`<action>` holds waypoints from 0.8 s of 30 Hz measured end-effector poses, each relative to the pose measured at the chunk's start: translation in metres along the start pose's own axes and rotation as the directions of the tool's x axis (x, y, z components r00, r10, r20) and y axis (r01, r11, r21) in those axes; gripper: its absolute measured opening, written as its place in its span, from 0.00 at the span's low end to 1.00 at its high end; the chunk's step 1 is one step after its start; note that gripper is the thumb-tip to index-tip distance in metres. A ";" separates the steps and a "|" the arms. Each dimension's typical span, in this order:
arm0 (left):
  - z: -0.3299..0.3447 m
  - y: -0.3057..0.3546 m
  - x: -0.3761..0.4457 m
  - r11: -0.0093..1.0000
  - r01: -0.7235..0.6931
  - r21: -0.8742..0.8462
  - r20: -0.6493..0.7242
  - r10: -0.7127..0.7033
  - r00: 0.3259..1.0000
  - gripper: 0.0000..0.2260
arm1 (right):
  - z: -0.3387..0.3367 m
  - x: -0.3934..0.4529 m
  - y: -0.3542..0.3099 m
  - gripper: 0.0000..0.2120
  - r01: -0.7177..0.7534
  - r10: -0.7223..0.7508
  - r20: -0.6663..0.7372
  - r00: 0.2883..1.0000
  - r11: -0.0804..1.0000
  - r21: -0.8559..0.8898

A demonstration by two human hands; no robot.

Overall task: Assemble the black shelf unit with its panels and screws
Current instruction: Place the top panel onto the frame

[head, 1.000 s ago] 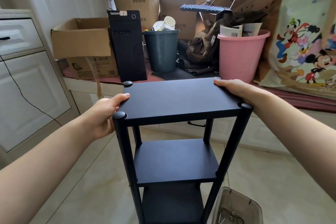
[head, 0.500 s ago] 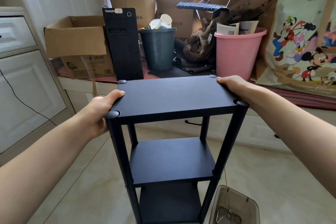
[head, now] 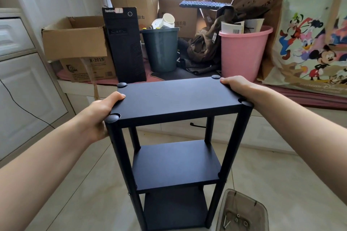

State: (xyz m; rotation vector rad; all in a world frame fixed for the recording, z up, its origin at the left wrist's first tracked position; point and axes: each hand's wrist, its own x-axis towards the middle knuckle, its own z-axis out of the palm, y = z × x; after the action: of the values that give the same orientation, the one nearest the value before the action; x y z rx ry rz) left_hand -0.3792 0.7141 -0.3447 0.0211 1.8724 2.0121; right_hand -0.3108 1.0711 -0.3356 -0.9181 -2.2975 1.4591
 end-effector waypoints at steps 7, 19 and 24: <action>-0.003 -0.007 0.007 1.000 0.012 -0.015 0.020 -0.012 1.000 0.12 | 0.005 0.004 0.007 0.13 0.036 -0.038 0.031 0.999 0.997 0.067; -0.006 -0.019 0.009 1.000 0.026 -0.012 0.018 -0.025 1.000 0.12 | 0.009 -0.003 0.018 0.13 -0.029 0.009 0.122 0.992 0.987 0.161; -0.009 -0.026 0.009 0.999 0.043 -0.006 0.044 -0.043 0.998 0.12 | 0.014 -0.008 0.021 0.14 -0.026 0.027 0.084 0.996 1.000 -0.008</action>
State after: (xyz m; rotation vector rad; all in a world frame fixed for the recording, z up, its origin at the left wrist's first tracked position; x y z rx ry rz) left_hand -0.3833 0.7093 -0.3726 0.0226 1.8235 1.9735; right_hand -0.3050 1.0620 -0.3600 -0.9094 -2.3599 1.5290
